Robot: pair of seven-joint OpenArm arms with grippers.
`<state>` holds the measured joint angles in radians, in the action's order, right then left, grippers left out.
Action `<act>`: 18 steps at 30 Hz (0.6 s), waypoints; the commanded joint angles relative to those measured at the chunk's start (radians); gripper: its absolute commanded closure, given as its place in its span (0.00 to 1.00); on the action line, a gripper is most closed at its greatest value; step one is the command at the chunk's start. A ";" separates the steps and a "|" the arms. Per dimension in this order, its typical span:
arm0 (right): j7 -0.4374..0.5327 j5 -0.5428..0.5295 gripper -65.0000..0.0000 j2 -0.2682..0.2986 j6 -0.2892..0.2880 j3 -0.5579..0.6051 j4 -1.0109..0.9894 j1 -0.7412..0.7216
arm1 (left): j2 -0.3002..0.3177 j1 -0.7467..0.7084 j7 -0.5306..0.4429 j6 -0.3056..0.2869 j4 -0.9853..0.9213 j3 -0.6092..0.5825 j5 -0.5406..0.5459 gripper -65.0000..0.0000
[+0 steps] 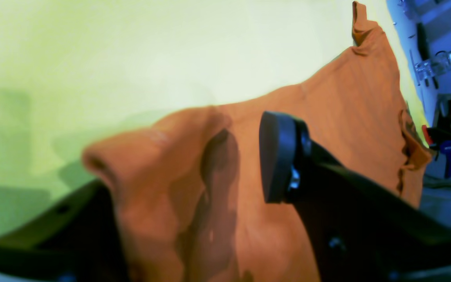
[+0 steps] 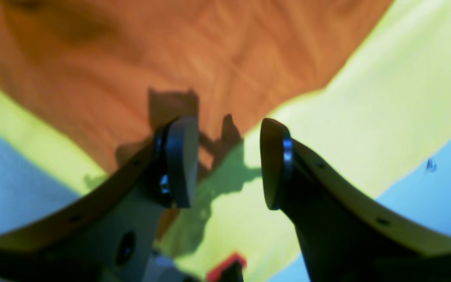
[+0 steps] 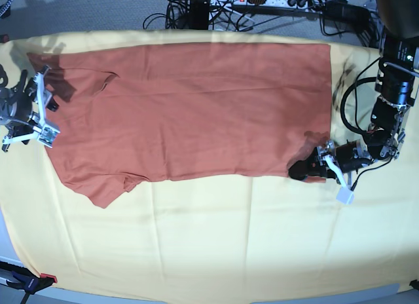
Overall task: Fold the T-shirt properly
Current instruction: 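Move both grippers to the opposite long edge of the shirt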
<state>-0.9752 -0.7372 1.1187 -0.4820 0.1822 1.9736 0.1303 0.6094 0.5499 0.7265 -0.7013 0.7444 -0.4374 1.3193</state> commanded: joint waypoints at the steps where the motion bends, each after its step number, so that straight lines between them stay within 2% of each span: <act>1: 0.040 0.039 0.56 0.006 0.035 -0.012 0.005 -0.014 | 0.012 0.021 0.031 0.003 0.002 0.000 -0.029 0.62; 3: 0.128 0.145 0.56 -0.032 0.090 -0.012 0.000 -0.014 | 0.015 0.031 0.031 0.003 0.002 0.000 -0.042 0.75; 5: 0.236 0.267 0.56 -0.069 0.173 -0.012 -0.011 -0.015 | 0.019 0.041 0.030 0.003 0.002 0.000 -0.055 0.88; 7: 0.300 0.361 0.56 -0.114 0.259 -0.012 -0.029 -0.032 | 0.026 0.045 0.030 0.003 0.002 0.000 -0.054 1.00; 8: 0.303 0.384 0.56 -0.141 0.288 -0.012 -0.043 -0.051 | 0.027 0.046 0.030 0.003 0.002 0.000 -0.054 1.00; 11: 0.303 0.398 0.55 -0.221 0.325 -0.012 -0.116 -0.128 | 0.027 0.046 0.030 0.003 0.002 0.000 -0.054 1.00; 15: 0.315 0.394 0.42 -0.324 0.323 -0.012 -0.288 -0.248 | 0.023 0.046 0.030 0.003 0.002 0.000 -0.054 1.00; 18: 0.332 0.385 0.39 -0.386 0.314 -0.012 -0.453 -0.342 | 0.025 0.044 0.031 0.003 0.002 0.000 -0.054 1.00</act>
<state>-0.6659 -0.3573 0.7078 -0.1787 0.1810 1.5024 -0.1867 0.6174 0.5713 0.7532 -0.6971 0.7391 -0.4393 1.2694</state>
